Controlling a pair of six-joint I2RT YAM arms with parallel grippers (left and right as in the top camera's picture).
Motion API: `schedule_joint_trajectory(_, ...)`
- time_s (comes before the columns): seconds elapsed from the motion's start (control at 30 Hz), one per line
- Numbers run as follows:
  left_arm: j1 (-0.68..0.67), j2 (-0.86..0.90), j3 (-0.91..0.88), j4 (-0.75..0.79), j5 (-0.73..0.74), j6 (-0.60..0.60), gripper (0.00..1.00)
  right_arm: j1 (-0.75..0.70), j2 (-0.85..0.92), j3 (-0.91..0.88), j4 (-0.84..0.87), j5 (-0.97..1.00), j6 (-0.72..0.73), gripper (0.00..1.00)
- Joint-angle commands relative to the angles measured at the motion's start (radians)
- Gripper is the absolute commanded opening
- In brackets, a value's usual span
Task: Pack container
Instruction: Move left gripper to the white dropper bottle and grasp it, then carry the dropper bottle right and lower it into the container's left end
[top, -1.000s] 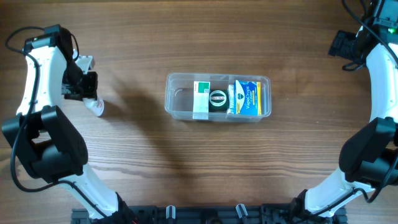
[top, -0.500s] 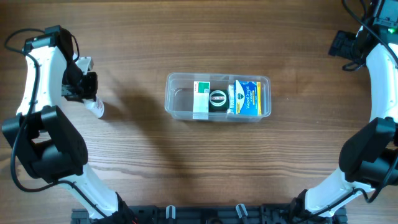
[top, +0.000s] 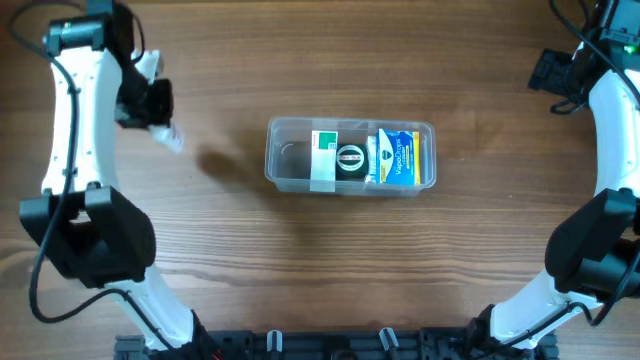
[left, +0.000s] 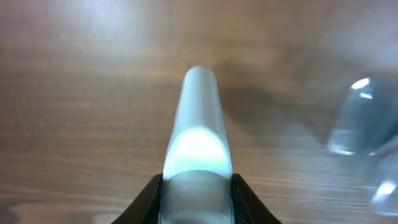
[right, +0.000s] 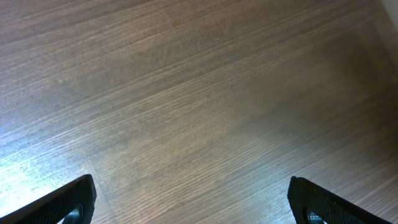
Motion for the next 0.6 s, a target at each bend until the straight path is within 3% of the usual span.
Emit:
schedule_joint_trajectory(0.0,-0.089,-0.033,0.143,-0.007,0.100,-0.072,0.20,-0.002,0.010,-0.003,0.002,-0.002,0.014,1.00)
schedule_joint_trajectory(0.27,-0.352,-0.061,0.196,0.009,0.172,-0.202,0.22,-0.002,0.010,-0.003,0.002,-0.002,0.014,1.00)
schedule_joint_trajectory(0.57,-0.496,-0.055,0.195,0.021,0.172,-0.343,0.27,-0.002,0.010,-0.003,0.002,-0.002,0.015,1.00)
